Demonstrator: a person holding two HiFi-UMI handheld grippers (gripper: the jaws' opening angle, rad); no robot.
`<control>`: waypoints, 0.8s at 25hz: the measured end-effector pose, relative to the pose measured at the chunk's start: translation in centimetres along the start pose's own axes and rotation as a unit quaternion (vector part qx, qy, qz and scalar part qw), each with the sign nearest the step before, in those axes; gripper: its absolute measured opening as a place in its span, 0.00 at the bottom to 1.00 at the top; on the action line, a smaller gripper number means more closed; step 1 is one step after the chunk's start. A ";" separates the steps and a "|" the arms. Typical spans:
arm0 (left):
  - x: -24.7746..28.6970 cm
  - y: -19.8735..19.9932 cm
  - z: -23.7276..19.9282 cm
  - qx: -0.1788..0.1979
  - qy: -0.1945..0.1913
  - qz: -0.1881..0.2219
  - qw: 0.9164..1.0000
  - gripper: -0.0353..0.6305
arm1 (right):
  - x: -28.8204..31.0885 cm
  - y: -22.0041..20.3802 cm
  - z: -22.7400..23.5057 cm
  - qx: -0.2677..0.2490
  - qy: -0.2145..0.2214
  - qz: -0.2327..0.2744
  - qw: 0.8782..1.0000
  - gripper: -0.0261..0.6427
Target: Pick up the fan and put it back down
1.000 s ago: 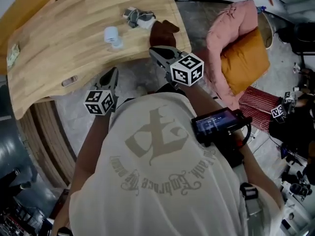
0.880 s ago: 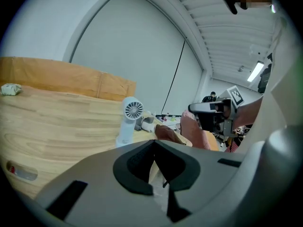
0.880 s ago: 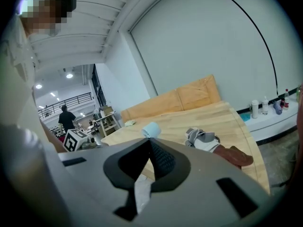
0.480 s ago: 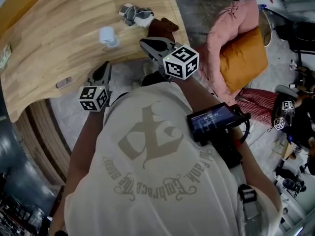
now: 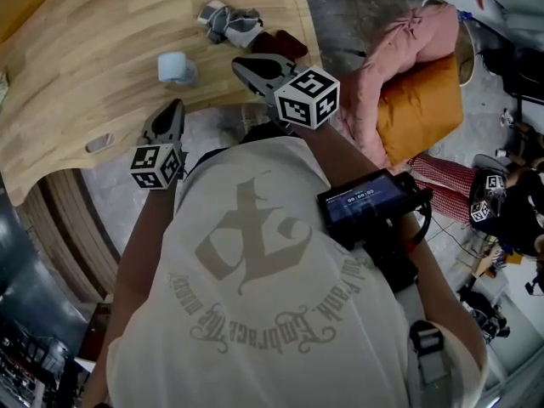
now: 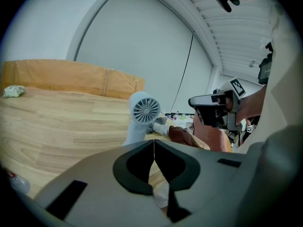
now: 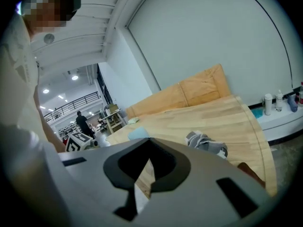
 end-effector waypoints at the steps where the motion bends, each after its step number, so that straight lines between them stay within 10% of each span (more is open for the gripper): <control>1: 0.3 0.0 -0.1 -0.002 0.004 -0.001 1.000 0.07 | 0.3 0.1 0.4 0.002 0.003 -0.002 1.000 0.06; 20: 3.5 -1.6 -3.7 -0.038 0.062 -0.008 0.997 0.15 | 4.9 0.9 3.7 -0.001 0.052 -0.037 0.998 0.06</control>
Point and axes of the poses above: the fingertips, and each gripper's own axes: x forward along the fingers, z to its right, y out of its top, the point moved 2 cm from there along -x, backward along the fingers, and after that the axes turned 8 degrees about -x, right-handed, at the moved point
